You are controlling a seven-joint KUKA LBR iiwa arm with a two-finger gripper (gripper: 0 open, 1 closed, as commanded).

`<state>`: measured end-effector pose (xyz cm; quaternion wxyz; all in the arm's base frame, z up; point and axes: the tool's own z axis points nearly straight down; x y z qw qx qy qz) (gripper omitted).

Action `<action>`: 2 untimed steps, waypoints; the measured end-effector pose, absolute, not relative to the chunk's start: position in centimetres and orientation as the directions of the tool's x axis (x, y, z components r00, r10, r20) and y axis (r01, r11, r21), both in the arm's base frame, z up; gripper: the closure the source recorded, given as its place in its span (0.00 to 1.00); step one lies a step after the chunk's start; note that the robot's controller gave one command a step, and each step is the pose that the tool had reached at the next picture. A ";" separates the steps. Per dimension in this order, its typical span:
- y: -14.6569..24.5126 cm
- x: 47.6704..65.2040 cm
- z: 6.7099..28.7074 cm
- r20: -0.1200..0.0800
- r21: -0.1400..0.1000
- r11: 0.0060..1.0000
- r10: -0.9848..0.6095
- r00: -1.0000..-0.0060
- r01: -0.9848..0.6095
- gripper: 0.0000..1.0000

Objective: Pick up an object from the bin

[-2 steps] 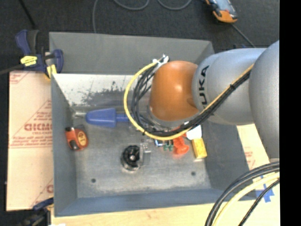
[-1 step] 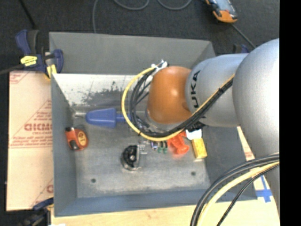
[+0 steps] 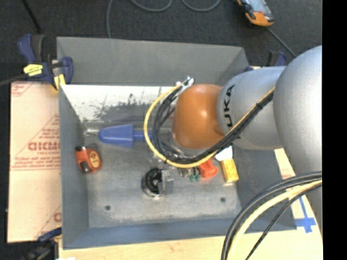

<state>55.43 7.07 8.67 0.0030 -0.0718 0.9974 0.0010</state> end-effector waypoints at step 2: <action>7.3 56.8 13.3 0.002 0.000 0.991 -0.137 -0.991 -0.137 1.00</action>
Offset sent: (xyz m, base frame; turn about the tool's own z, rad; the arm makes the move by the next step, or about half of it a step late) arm 0.0334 0.0091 0.1104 0.0053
